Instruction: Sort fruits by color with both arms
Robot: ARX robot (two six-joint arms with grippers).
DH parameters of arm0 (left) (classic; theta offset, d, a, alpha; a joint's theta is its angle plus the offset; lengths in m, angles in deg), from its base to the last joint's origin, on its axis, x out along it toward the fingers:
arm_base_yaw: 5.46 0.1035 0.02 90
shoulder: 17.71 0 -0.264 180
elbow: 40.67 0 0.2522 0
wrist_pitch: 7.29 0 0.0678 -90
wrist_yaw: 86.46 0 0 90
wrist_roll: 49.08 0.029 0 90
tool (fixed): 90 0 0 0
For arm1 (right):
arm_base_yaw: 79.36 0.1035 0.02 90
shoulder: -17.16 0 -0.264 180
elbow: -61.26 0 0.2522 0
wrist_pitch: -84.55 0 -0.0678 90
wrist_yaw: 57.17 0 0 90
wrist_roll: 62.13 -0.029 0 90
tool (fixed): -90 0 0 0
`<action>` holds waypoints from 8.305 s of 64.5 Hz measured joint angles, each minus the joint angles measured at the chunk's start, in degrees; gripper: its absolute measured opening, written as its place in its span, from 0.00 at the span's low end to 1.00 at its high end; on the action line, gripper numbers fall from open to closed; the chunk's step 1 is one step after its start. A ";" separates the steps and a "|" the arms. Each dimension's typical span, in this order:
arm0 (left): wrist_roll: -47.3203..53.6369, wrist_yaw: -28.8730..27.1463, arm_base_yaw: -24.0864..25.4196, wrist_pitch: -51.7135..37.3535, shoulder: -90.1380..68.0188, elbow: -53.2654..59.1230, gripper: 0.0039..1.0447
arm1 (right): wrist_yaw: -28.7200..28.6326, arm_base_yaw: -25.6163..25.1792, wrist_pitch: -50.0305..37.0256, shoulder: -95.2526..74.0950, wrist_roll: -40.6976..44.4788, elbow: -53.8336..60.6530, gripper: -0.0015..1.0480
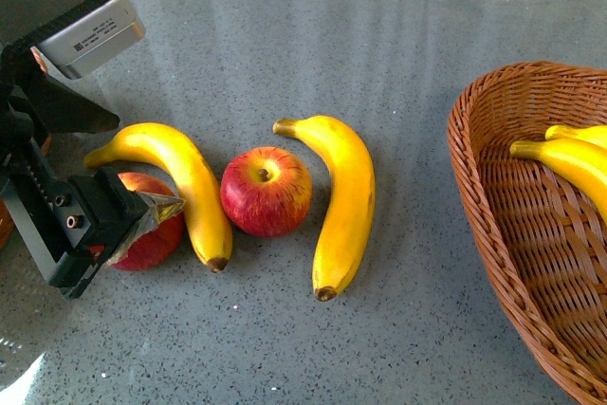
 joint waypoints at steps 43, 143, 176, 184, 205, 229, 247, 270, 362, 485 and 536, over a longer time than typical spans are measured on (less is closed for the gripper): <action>6.21 -1.40 2.12 4.92 -8.48 -4.57 0.91 | 0.00 0.00 0.00 0.00 0.00 0.00 0.91; 6.71 -2.99 1.40 3.85 -13.94 -5.01 0.69 | 0.00 0.00 0.00 0.00 0.00 0.00 0.91; 1.66 1.31 11.58 12.72 3.52 -10.40 0.68 | 0.00 0.00 0.00 0.00 0.00 0.00 0.91; -0.98 0.07 19.58 12.46 -0.76 -17.75 0.68 | 0.02 0.00 0.00 0.00 0.02 0.00 0.91; -6.23 -3.37 27.21 11.32 -10.45 -22.95 0.68 | -0.02 0.00 0.00 0.00 0.00 0.00 0.91; -7.54 -5.79 26.34 10.27 -15.58 -22.93 0.68 | 0.00 0.00 0.00 0.00 0.00 0.00 0.91; -6.95 -5.95 26.67 10.21 -16.46 -21.79 0.91 | 0.00 0.00 0.00 0.00 0.00 0.00 0.91; -3.48 8.50 22.73 9.18 -5.42 -15.80 0.91 | 0.00 0.00 0.00 0.00 0.02 0.00 0.91; 12.87 9.73 -6.23 9.20 -14.99 -16.00 0.91 | 0.00 0.00 0.00 0.00 0.00 0.00 0.91; 9.64 6.58 -9.90 7.78 -22.14 -20.26 0.71 | 0.00 0.00 0.00 0.00 0.02 0.00 0.91; 10.19 4.55 30.47 15.50 -8.39 -18.34 0.70 | 0.00 0.00 0.00 0.00 0.02 0.00 0.91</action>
